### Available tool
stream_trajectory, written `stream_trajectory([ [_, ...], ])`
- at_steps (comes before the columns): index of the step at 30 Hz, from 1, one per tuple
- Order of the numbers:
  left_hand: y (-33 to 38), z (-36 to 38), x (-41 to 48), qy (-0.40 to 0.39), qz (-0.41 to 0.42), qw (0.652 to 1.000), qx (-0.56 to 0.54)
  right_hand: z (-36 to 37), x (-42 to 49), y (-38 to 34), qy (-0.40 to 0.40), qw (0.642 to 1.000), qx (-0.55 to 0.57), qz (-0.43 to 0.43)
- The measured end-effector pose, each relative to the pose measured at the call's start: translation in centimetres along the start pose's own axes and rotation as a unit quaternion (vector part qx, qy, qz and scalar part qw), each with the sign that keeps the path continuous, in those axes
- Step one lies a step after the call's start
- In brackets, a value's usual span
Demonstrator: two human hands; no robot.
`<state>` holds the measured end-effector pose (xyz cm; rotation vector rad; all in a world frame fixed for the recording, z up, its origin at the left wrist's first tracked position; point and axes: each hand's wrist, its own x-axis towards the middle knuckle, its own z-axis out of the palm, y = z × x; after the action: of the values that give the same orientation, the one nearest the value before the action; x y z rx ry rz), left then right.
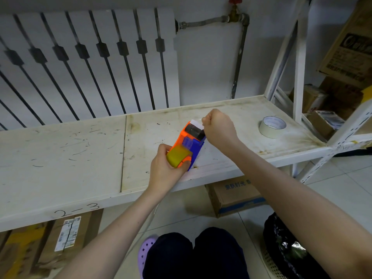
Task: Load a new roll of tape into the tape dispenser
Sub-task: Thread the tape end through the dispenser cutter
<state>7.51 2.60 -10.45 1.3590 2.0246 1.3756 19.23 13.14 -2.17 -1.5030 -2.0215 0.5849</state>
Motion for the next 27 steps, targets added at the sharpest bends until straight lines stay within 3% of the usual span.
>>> stream_trajectory([
  [3, 0.1, 0.0, -0.1, 0.002, 0.005, 1.000, 0.011, 0.9, 0.1, 0.7, -0.016, 0.998, 0.040, 0.042],
  [20, 0.4, 0.1, -0.3, 0.015, -0.035, 0.999, 0.006, 1.2, 0.7, 0.7, -0.013, 0.993, 0.105, 0.053],
  [27, 0.2, 0.2, 0.0, 0.010, -0.023, 0.999, 0.030, 1.3, 1.3, 1.8, -0.052, 0.971, 0.198, 0.121],
])
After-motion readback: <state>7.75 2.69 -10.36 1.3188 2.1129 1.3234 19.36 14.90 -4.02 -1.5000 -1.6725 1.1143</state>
